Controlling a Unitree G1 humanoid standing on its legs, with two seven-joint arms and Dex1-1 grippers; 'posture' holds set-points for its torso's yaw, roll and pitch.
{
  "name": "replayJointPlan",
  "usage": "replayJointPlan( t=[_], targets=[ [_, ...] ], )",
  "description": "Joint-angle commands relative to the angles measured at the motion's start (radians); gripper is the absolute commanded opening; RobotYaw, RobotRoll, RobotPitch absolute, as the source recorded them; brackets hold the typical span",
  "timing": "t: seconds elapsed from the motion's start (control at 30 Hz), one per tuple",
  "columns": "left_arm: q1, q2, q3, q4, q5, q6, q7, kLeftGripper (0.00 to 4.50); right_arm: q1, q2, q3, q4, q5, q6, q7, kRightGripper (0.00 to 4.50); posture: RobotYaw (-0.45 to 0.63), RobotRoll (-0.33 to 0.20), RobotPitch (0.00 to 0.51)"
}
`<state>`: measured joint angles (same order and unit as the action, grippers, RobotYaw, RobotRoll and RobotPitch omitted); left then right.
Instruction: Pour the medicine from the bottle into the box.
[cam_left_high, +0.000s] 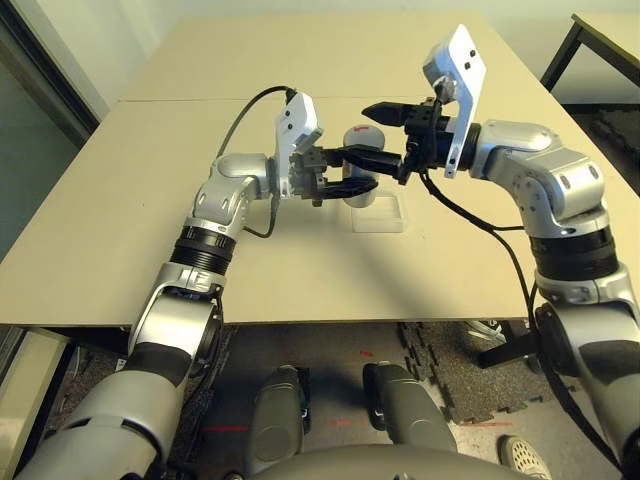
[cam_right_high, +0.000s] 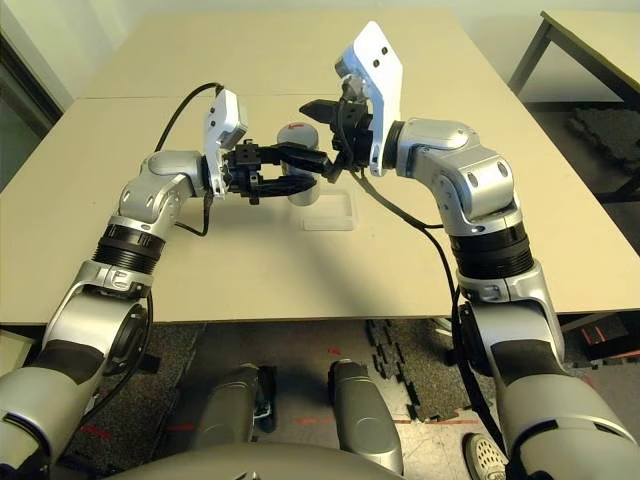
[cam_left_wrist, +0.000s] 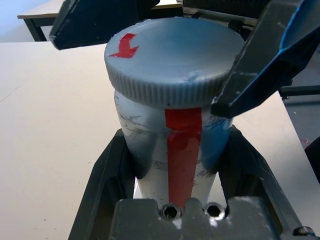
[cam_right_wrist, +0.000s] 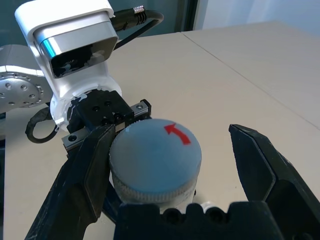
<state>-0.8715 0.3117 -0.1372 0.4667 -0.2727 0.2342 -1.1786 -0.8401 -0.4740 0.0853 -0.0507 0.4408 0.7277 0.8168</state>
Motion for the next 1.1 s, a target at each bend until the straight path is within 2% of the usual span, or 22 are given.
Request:
replayJointPlan(
  t=[0.03,0.67,0.9,1.1],
  targets=[
    [0.008,0.004,-0.003,-0.01,0.005,-0.003,-0.005,2.48,0.033,-0.038,-0.051,-0.045,0.027,0.044,-0.008,4.5,-0.17,0.0,0.114],
    [-0.013,0.01,-0.002,0.041,0.014,-0.03,-0.01,2.48,0.131,-0.14,-0.157,-0.15,0.11,0.138,-0.044,4.5,-0.19,0.0,0.109],
    [-0.023,0.008,-0.002,0.061,0.015,-0.042,-0.013,2.48,0.152,-0.172,-0.15,-0.198,0.161,0.181,-0.021,4.5,-0.2,0.0,0.105],
    [-0.025,0.007,-0.003,0.068,0.016,-0.049,-0.017,2.48,0.119,-0.139,-0.12,-0.208,0.179,0.185,-0.029,4.5,-0.2,0.0,0.098]
  ],
)
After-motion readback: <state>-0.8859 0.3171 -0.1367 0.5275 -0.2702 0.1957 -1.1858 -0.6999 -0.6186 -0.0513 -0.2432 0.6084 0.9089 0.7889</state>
